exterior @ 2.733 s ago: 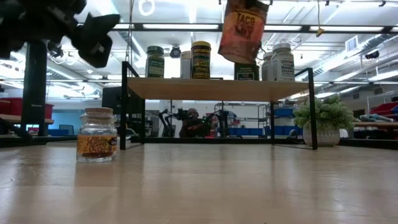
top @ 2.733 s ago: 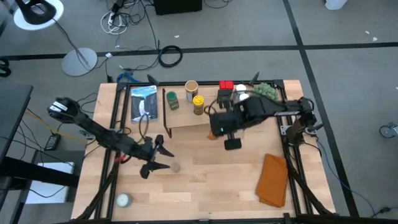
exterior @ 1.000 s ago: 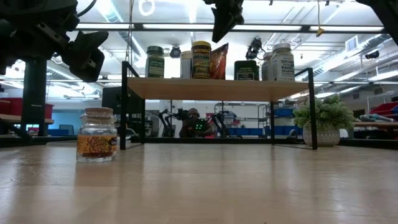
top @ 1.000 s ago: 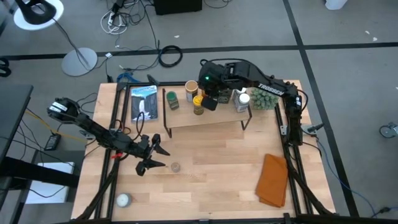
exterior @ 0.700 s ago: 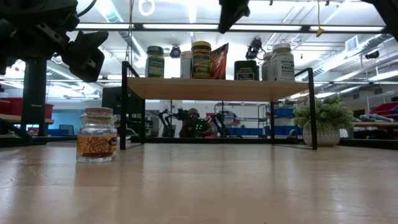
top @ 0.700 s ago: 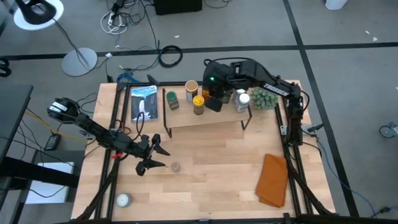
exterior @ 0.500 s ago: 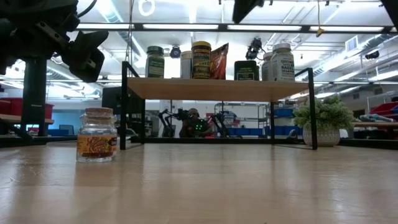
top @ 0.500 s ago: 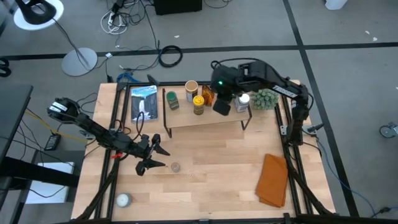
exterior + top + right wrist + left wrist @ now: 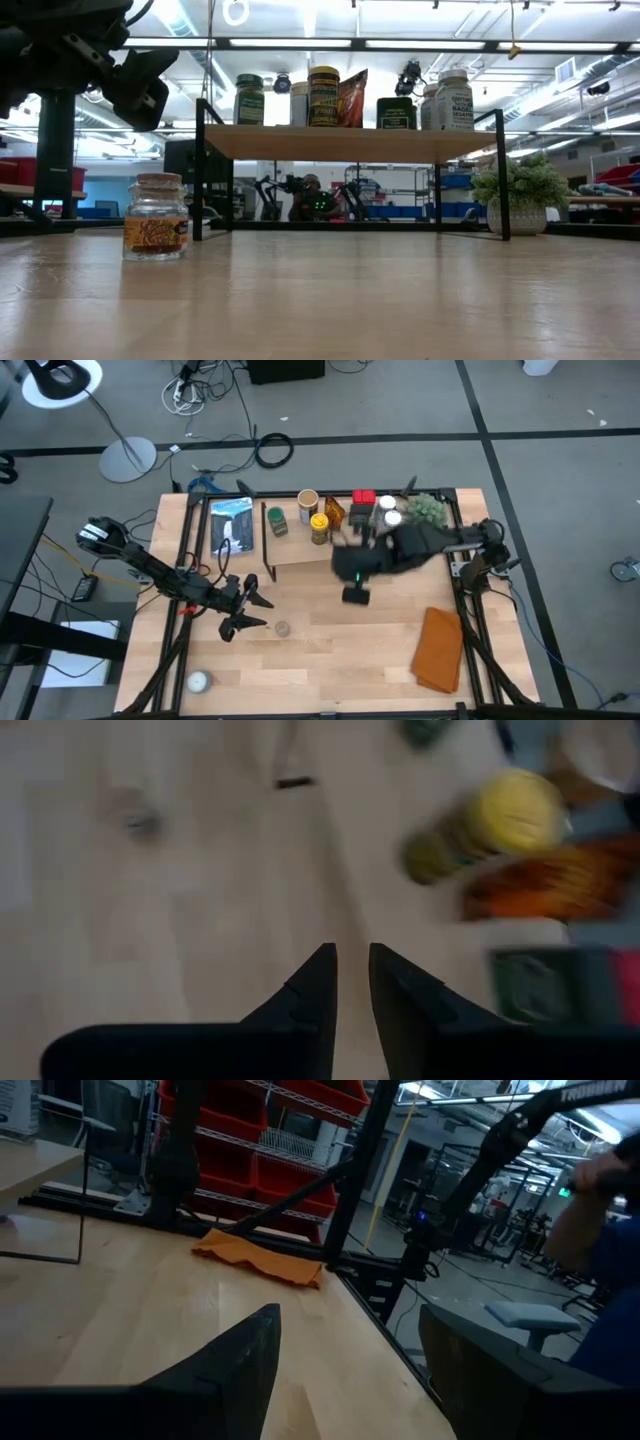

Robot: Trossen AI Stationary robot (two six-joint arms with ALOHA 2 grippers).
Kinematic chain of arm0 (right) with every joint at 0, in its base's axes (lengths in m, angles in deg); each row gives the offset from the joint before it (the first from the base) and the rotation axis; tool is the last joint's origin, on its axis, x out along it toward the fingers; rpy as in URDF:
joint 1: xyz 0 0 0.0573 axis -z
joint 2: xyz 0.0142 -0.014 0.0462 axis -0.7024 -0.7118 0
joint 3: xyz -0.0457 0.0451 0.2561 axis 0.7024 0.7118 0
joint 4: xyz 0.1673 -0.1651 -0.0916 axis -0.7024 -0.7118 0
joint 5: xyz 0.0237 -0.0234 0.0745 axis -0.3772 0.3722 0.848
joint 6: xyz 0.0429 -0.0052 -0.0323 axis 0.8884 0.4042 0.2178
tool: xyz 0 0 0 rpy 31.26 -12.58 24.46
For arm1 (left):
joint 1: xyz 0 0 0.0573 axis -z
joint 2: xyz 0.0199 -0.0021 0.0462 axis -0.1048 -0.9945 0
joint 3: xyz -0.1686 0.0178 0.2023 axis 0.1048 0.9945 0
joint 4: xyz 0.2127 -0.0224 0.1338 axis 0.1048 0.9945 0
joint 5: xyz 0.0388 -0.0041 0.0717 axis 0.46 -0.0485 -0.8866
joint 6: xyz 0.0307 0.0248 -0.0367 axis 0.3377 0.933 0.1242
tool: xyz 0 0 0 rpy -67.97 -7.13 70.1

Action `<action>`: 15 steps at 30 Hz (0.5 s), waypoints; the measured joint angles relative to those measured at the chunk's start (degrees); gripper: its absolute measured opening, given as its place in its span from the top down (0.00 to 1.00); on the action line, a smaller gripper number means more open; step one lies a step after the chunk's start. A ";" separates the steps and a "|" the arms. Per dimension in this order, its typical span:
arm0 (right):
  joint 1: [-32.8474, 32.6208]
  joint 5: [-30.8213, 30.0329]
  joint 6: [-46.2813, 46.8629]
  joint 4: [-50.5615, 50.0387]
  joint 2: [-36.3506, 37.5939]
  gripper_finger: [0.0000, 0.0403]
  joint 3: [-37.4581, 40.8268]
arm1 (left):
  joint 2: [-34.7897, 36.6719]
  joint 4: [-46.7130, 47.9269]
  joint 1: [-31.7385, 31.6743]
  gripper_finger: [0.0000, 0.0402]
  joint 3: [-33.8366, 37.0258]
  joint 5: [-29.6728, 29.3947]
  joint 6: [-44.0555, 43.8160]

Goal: Shelf spices
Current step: Put the transparent seasoning bottle on the shelf aligned with the other yellow seasoning bottle

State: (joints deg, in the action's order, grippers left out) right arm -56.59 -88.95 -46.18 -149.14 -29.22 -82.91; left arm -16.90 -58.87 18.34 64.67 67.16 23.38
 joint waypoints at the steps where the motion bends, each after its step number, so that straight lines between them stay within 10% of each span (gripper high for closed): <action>1: -1.32 -0.08 -0.27 2.66 0.00 0.85 1.84 | 0.00 -0.14 0.00 0.39 0.00 -0.08 0.00; 15: -6.62 5.26 -2.75 59.83 -0.03 0.84 37.51 | -0.01 0.26 0.00 0.39 -0.02 -1.23 -0.30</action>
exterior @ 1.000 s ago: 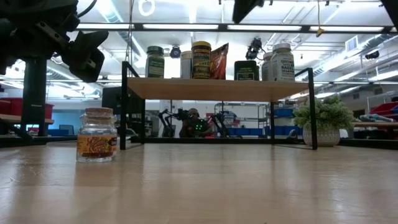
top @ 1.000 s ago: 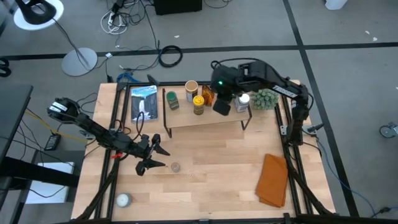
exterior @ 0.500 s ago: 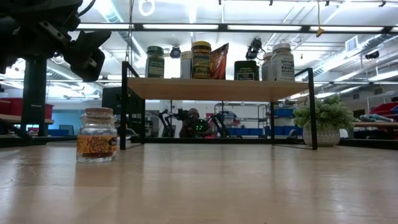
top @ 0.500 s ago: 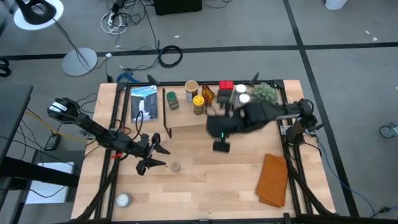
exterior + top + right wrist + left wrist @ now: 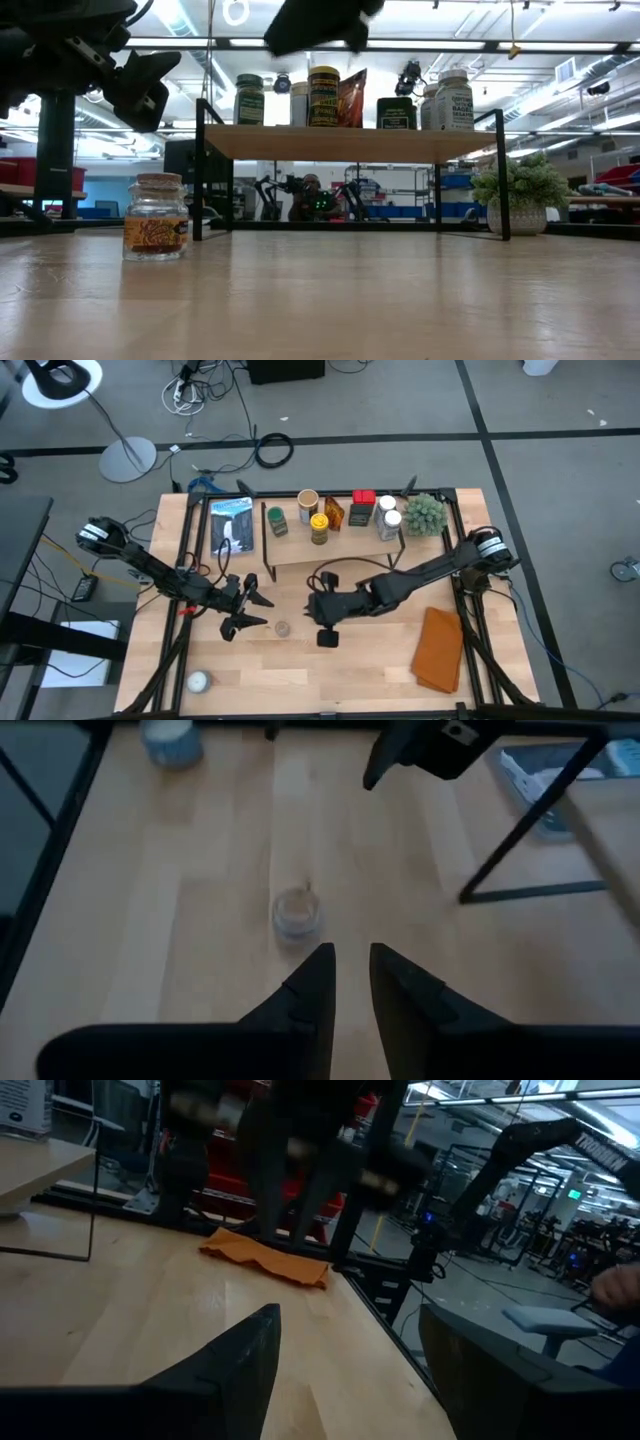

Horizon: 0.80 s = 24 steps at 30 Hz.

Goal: Shelf spices
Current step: Put the transparent seasoning bottle on the shelf aligned with the other yellow seasoning bottle

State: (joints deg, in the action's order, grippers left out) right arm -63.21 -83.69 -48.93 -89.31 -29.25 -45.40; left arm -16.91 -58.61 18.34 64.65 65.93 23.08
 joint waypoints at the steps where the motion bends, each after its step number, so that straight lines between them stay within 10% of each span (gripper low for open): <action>1: 0.24 0.03 0.47 3.94 -0.01 0.84 2.40 | -0.01 -0.01 0.00 0.39 0.00 0.00 -0.02; 19: -4.65 0.69 11.59 11.93 -0.01 0.84 11.06 | -0.01 1.33 0.13 0.39 -7.50 -5.12 -7.47; 24: -6.42 -7.63 12.23 9.96 -0.50 0.84 11.06 | -0.03 18.63 1.10 0.39 -14.95 -5.99 -2.83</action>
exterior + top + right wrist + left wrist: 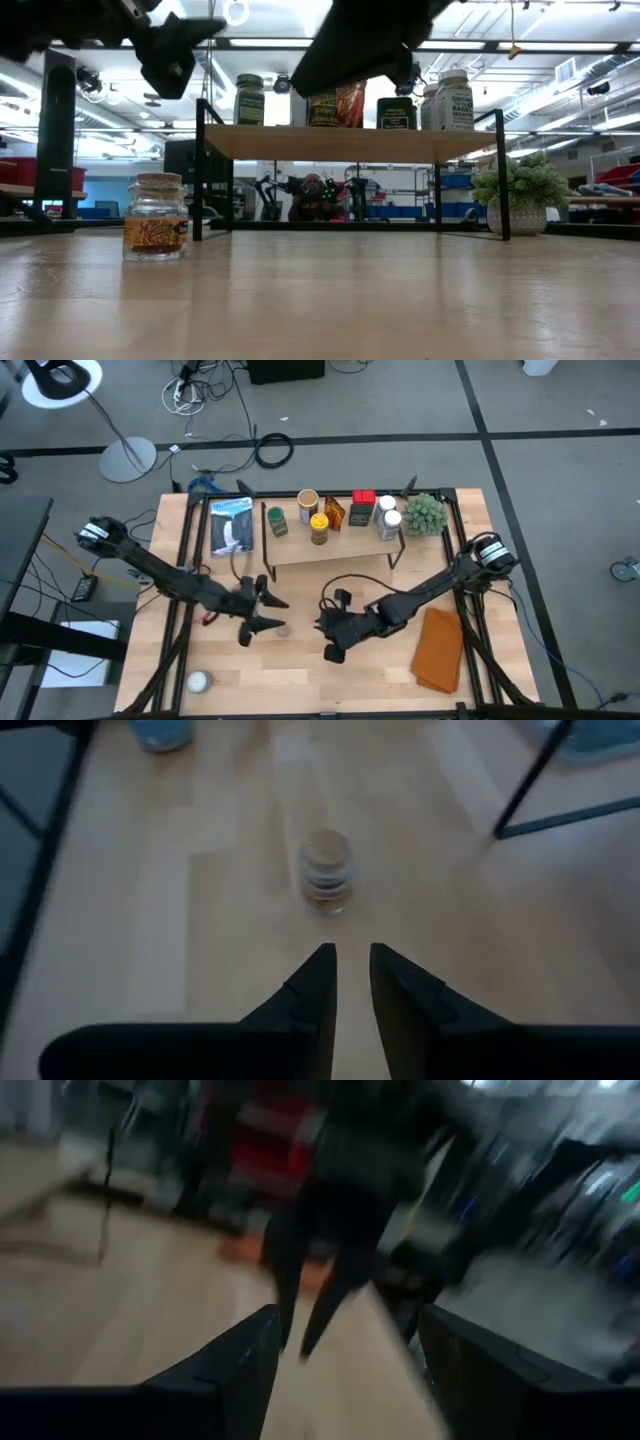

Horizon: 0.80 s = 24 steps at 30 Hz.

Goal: Shelf spices
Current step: Put the transparent seasoning bottle on the shelf aligned with the other yellow seasoning bottle

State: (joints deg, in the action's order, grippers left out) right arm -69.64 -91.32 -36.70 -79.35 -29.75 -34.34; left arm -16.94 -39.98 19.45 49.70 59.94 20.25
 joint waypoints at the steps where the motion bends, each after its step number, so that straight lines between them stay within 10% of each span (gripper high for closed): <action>1: -0.35 -1.28 0.29 -0.02 -0.10 0.84 0.29 | 0.00 5.95 0.24 0.39 -2.17 -0.89 -0.15; 9: -1.35 -2.07 9.42 8.02 -0.10 0.84 7.68 | -1.17 53.19 2.28 0.39 -21.16 -3.73 -6.81; 24: -6.62 -6.37 16.17 26.87 -0.15 0.84 16.92 | -11.04 67.93 3.09 0.39 -25.84 -0.22 -15.11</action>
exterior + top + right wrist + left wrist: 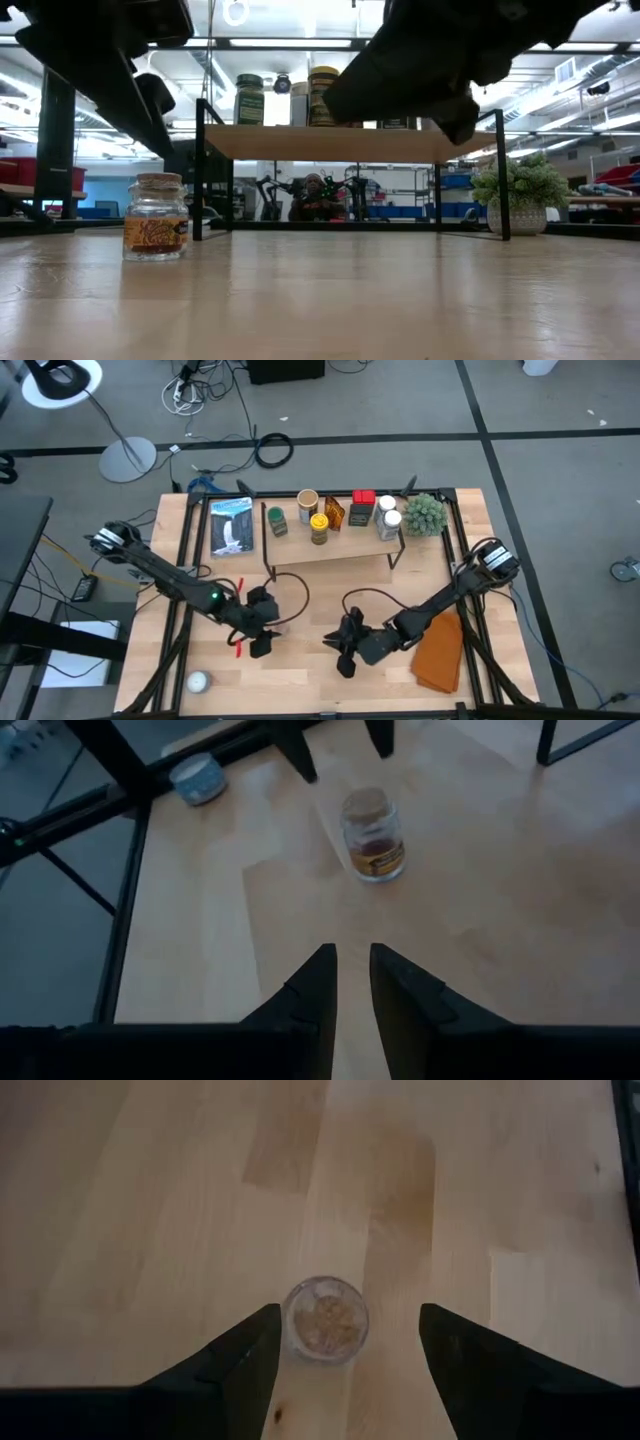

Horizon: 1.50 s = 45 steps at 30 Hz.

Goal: Shelf spices
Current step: Put the transparent seasoning bottle on the shelf aligned with the other yellow seasoning bottle

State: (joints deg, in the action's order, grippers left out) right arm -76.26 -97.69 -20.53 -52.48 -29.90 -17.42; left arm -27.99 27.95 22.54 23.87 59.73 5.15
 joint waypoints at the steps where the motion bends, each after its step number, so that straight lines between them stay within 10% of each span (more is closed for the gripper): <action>1: -0.42 -0.92 0.05 0.17 0.00 0.84 0.00 | -0.36 -0.47 0.00 0.39 -0.02 0.00 -0.09; 45: -2.60 -4.43 2.14 1.28 0.00 0.84 -0.07 | -10.97 -7.15 -0.48 0.51 0.02 -2.10 1.42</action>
State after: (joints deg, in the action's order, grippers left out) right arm -78.86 -102.12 -18.39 -51.20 -29.90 -17.49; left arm -38.95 20.79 22.06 23.89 57.63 6.57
